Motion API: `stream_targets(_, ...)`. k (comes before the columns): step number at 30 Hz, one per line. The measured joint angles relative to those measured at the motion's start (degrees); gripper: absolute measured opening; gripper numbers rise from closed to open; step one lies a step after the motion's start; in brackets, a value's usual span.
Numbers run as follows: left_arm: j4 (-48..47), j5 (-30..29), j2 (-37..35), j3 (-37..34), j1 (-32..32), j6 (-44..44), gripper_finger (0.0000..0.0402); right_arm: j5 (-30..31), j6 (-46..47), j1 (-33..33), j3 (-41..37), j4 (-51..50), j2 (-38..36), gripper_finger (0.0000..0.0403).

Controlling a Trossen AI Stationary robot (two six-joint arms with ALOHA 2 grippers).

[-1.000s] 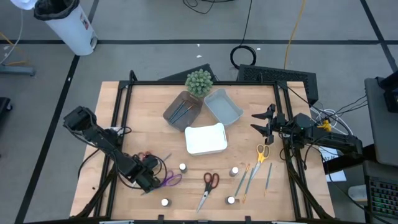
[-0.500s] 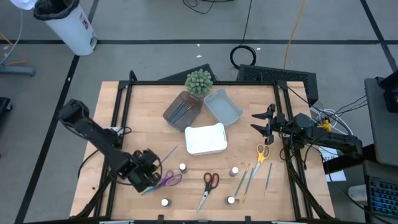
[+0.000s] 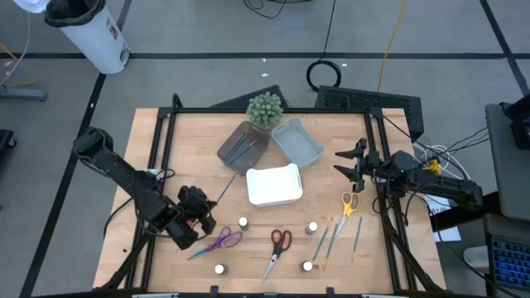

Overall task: Pick & Place Paint Supplies
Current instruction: Put the blue paint brush into the black bin

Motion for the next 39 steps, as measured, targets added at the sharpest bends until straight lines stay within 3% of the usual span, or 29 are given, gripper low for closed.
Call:
stream_targets(6,4.41,-0.34,0.00,0.00,3.26,4.45,0.0001,0.00,-0.02,0.00,0.00,0.00,0.00,0.0206)
stream_targets(14,17.42,1.55,-0.02,0.07,7.18,22.67,0.0001,0.00,0.00,0.00,-0.01,0.00,0.00,0.0204)
stream_targets(18,20.21,-2.82,-0.10,-1.26,7.01,26.18,0.0000,0.00,-0.02,0.00,-0.01,-0.02,0.00,0.0207)
stream_targets(24,28.62,-10.56,-0.09,-11.07,2.62,22.16,0.0000,0.00,0.00,0.00,0.00,0.00,0.00,0.0205)
stream_targets(33,51.68,-12.40,-0.04,-26.92,-1.68,23.23,0.0000,0.00,0.00,0.00,-0.01,0.00,-0.02,0.0204)
stream_targets(39,58.13,-12.61,0.13,-33.19,-2.87,23.42,0.0000,0.00,0.00,0.00,-0.01,-0.02,-0.02,0.0207)
